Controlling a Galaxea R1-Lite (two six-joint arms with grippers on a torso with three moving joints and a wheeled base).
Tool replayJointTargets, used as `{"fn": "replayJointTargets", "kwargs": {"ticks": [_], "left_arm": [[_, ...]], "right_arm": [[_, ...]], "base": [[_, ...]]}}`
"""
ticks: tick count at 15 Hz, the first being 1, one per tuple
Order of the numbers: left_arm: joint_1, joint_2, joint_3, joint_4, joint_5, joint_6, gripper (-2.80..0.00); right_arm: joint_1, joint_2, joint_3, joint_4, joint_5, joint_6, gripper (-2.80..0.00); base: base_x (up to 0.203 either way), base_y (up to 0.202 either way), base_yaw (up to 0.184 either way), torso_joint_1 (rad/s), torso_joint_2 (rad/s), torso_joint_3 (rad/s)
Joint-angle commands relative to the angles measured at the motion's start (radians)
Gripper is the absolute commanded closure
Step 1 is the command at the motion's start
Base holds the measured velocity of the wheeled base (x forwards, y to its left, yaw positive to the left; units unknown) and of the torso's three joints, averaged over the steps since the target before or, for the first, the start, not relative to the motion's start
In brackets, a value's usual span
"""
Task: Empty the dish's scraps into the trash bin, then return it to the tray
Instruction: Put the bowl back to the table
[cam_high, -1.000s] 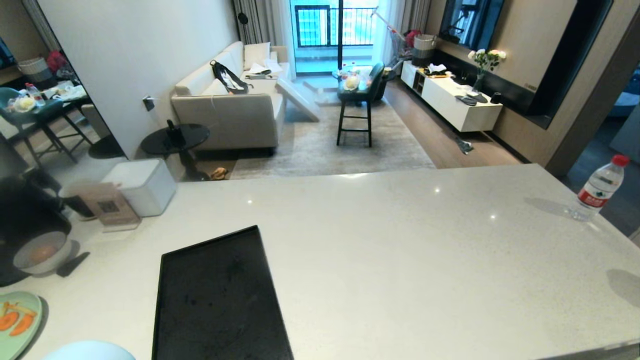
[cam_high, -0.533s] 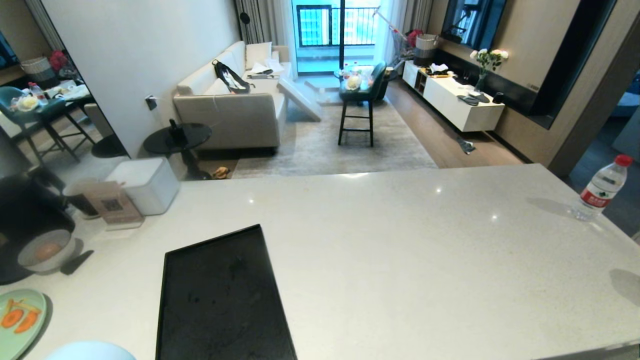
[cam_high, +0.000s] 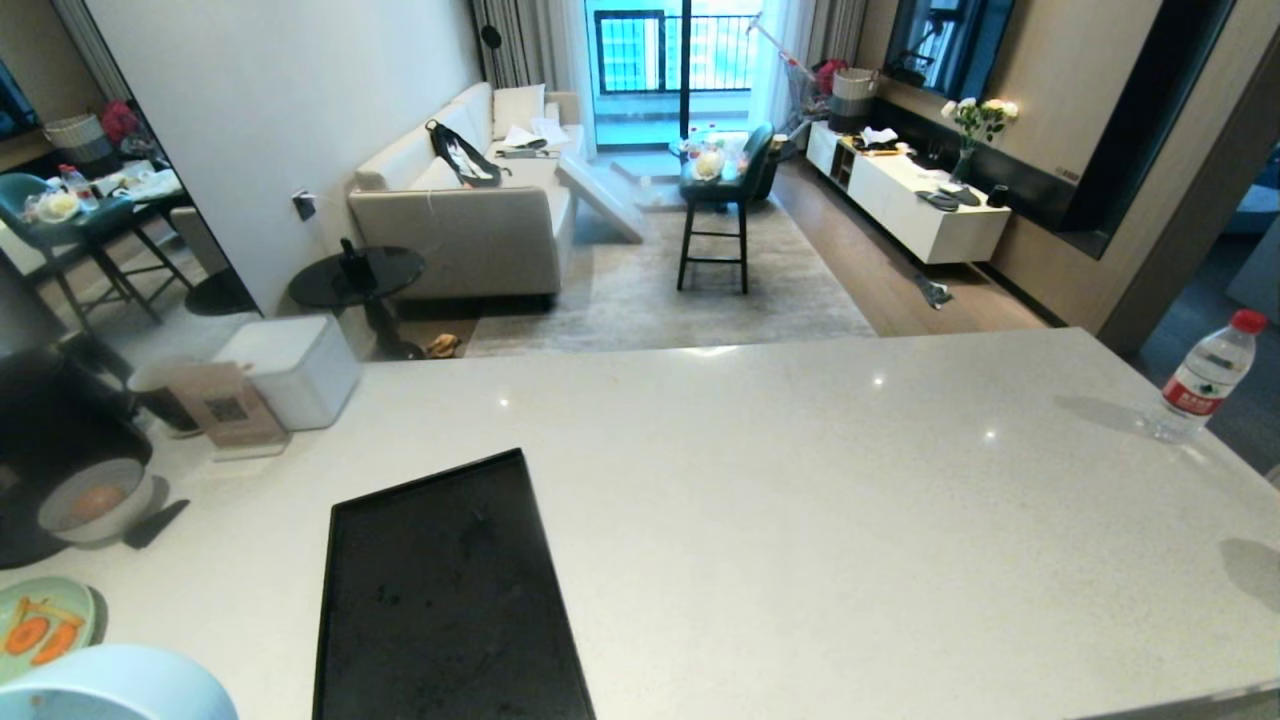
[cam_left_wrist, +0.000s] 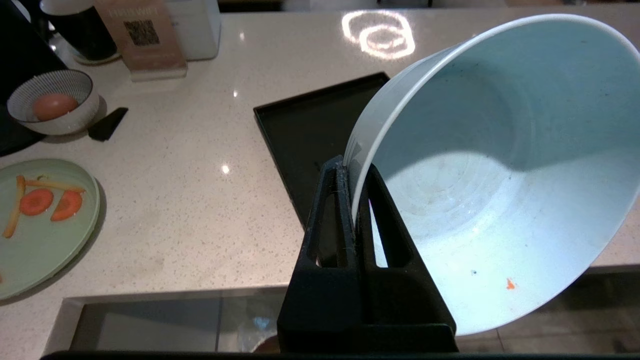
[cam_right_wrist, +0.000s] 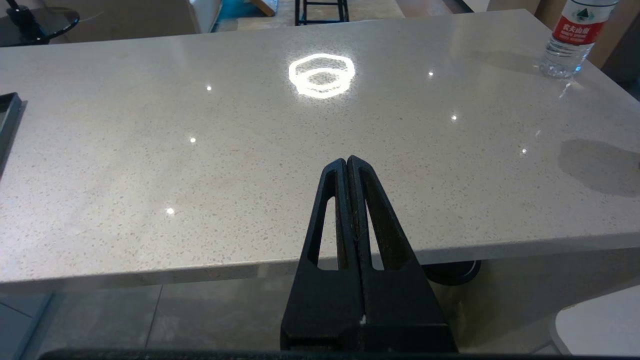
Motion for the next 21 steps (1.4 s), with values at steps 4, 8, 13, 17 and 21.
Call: {"fn": "replayJointTargets", "kwargs": {"ticks": [4,8,13,17,21], "left_arm": [[-0.027,0.485,-0.178,0.038,-0.002,0.001,0.00],[-0.069,0.851,-0.273,0.041,-0.004,0.002,0.00],[-0.083,1.323,-0.445,0.038,-0.006,0.005,0.00],[-0.070,1.633,-0.605,-0.004,-0.007,0.006,0.00],[-0.033,1.819,-0.741,-0.079,-0.001,0.001,0.00]], "right_arm": [[0.002,0.000,-0.001,0.000,-0.001,0.000,0.00],[0.002,0.000,0.001,0.000,0.000,0.000,0.00],[0.002,0.000,0.001,0.000,-0.001,0.000,0.00],[0.002,0.000,0.000,0.000,-0.001,0.000,0.00],[0.002,0.000,0.001,0.000,0.000,0.000,0.00]], "base": [[0.000,0.000,0.000,0.000,0.00,0.000],[0.000,0.000,0.000,0.000,0.00,0.000],[0.000,0.000,0.000,0.000,0.00,0.000],[0.000,0.000,0.000,0.000,0.00,0.000],[0.000,0.000,0.000,0.000,0.00,0.000]]}}
